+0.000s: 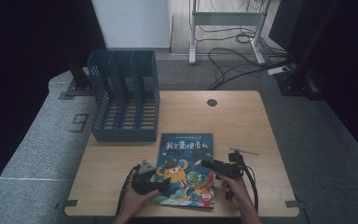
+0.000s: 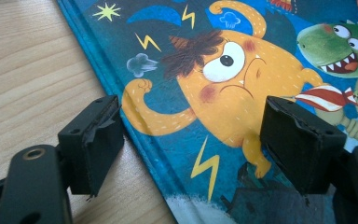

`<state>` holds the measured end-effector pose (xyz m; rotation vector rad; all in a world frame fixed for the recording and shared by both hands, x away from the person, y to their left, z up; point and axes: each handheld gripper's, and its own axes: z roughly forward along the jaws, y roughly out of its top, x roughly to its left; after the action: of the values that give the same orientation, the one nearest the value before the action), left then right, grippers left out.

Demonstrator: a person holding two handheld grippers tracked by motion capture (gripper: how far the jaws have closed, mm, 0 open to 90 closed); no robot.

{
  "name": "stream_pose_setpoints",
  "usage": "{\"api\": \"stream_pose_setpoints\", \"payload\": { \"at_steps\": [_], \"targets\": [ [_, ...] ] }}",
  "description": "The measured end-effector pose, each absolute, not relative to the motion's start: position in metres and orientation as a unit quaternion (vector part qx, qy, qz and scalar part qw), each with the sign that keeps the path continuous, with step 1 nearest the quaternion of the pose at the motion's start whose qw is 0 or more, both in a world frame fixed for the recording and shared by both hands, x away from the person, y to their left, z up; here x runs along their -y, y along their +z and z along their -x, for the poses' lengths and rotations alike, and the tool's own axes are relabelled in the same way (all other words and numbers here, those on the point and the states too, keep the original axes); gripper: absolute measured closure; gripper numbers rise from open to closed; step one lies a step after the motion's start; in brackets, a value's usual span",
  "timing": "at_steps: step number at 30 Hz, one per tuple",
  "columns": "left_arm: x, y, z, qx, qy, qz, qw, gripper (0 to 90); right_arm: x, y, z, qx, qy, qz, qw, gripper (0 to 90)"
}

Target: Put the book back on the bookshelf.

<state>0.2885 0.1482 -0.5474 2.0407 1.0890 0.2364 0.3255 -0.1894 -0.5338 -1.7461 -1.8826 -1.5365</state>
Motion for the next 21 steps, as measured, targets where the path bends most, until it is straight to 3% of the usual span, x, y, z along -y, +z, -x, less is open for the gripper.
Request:
{"api": "stream_pose_setpoints", "payload": {
  "at_steps": [21],
  "targets": [
    [-0.1515, -0.5477, -0.2900, -0.433, 0.081, -0.801, 0.406, 20.6, 0.1981, -0.5332, -0.3251, 0.589, -0.534, 0.592, 0.132, 21.7]
  ]
}}
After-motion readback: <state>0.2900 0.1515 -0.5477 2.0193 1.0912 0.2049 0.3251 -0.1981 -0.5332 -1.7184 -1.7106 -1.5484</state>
